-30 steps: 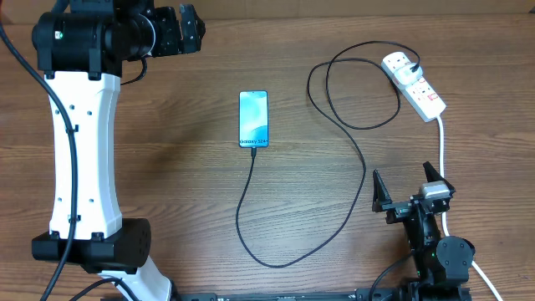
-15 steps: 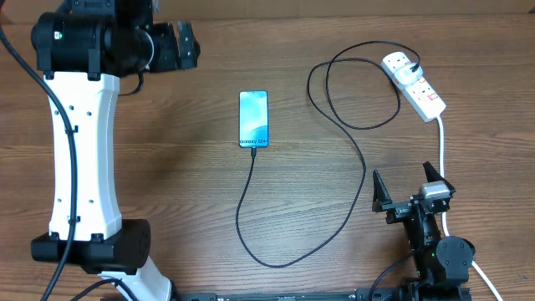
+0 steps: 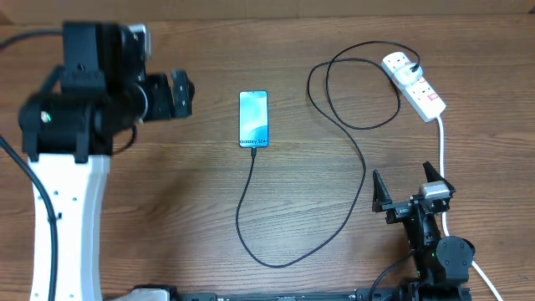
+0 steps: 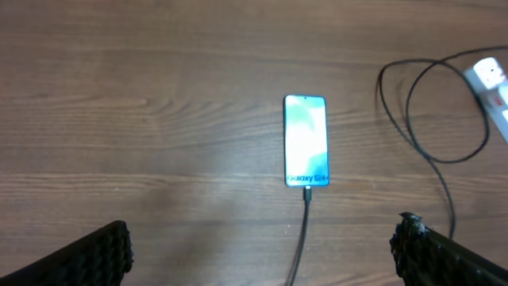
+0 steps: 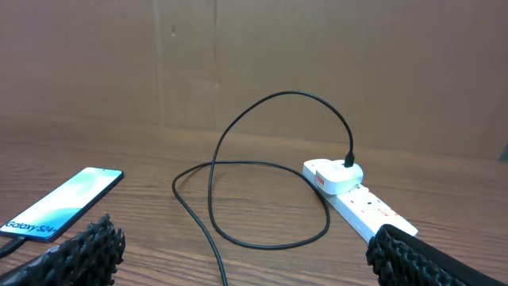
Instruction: Plug charger to phone and switch on socket
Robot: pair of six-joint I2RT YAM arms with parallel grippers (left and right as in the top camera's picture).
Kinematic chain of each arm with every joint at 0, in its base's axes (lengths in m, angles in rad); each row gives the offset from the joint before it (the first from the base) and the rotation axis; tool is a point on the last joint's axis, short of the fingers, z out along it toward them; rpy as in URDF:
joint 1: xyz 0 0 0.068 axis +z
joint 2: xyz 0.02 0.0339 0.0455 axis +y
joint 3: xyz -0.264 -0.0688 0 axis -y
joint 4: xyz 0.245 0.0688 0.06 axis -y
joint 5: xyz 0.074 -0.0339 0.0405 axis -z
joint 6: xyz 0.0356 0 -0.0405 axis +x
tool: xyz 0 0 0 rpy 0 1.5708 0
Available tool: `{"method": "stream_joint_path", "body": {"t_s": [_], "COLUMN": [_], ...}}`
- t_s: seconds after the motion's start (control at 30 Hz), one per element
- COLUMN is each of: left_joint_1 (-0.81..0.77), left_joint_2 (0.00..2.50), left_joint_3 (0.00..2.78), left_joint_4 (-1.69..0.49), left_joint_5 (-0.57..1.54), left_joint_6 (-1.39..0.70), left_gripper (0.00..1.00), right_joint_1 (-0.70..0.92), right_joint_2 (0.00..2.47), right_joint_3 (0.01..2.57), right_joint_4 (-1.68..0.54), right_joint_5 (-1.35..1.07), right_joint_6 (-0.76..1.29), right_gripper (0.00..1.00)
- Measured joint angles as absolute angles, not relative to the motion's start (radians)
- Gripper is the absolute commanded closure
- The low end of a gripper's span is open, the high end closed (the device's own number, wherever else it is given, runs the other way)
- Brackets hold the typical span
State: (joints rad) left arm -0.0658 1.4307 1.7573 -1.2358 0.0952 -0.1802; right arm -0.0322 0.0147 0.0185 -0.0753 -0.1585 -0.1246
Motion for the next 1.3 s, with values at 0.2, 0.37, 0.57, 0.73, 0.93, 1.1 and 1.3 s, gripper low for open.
{"method": "stream_joint_path", "body": {"t_s": [0.2,0.37,0.57,0.73,0.93,1.1,1.3], "left_joint_1": [-0.057,-0.016,-0.007,-0.007,-0.007,-0.007,-0.007], "left_joint_2": [1.284,1.113,0.899,0.737,0.521,0.345,0.236], "left_joint_3": [1.479,1.273,1.008,0.778,0.519,0.368,0.252], "left_joint_4": [-1.125,-1.048,-0.834,-0.652,-0.456,-0.364,-0.239], "left_joint_5": [0.092,0.088,0.085,0.093,0.101,0.109,0.112], "left_joint_6": [-0.177,-0.177,-0.13,-0.094,-0.088,-0.075,-0.074], "left_gripper": [0.0,0.0,0.0,0.0,0.0,0.0,0.0], "right_joint_1": [-0.032,-0.032,-0.032,-0.032,-0.032,-0.032,-0.032], "right_joint_2": [0.015,0.015,0.015,0.015,0.015,0.015,0.015], "right_joint_3": [0.019,0.019,0.019,0.019,0.019,0.019,0.019], "right_joint_4": [-0.075,-0.075,-0.075,-0.074,-0.075,-0.075,-0.075], "right_joint_5": [-0.16,-0.16,-0.16,-0.16,-0.16,-0.16,-0.16], "right_joint_6": [-0.125,-0.125,-0.125,-0.127,-0.127,-0.128,-0.128], "right_gripper": [0.0,0.0,0.0,0.0,0.0,0.0,0.0]}}
